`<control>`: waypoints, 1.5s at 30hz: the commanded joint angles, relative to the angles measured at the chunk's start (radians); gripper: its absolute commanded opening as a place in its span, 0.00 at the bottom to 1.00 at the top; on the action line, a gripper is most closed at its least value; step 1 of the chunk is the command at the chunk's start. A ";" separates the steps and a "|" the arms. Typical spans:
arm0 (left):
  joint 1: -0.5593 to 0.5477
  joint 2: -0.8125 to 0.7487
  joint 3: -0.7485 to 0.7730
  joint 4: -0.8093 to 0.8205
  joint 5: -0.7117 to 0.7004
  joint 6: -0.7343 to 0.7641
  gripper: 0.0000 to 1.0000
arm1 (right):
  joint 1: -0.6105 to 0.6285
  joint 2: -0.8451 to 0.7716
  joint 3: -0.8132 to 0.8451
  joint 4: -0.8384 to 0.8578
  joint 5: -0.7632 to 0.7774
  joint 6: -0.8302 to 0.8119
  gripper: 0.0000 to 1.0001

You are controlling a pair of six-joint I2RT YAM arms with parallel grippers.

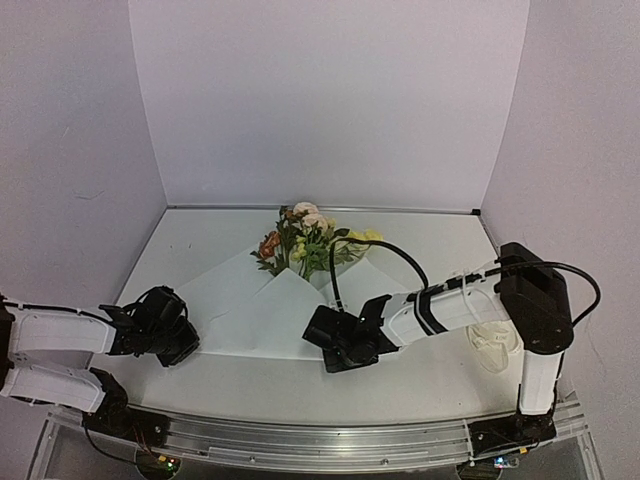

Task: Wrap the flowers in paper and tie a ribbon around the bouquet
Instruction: Press the fold line of the 1/4-folded wrapping paper, then fold the one-fourth-folded wrapping paper at the center of the board.

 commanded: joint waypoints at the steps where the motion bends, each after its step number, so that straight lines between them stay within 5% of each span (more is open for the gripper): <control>1: 0.006 -0.037 -0.037 -0.086 -0.065 -0.081 0.10 | -0.009 -0.009 -0.040 0.006 0.022 0.017 0.39; 17: -0.060 0.045 0.330 -0.138 -0.041 0.316 0.08 | -0.068 -0.227 -0.155 0.037 -0.045 0.075 0.43; 28: -0.263 0.418 0.564 0.128 0.272 0.488 0.06 | -0.109 -0.386 -0.309 0.086 -0.082 0.227 0.46; 37: -0.280 0.603 0.664 0.169 0.311 0.529 0.06 | -0.144 -0.509 -0.602 0.348 -0.117 0.389 0.62; 45: -0.279 0.678 0.711 0.159 0.313 0.535 0.06 | -0.237 -0.451 -0.793 0.777 -0.195 0.471 0.60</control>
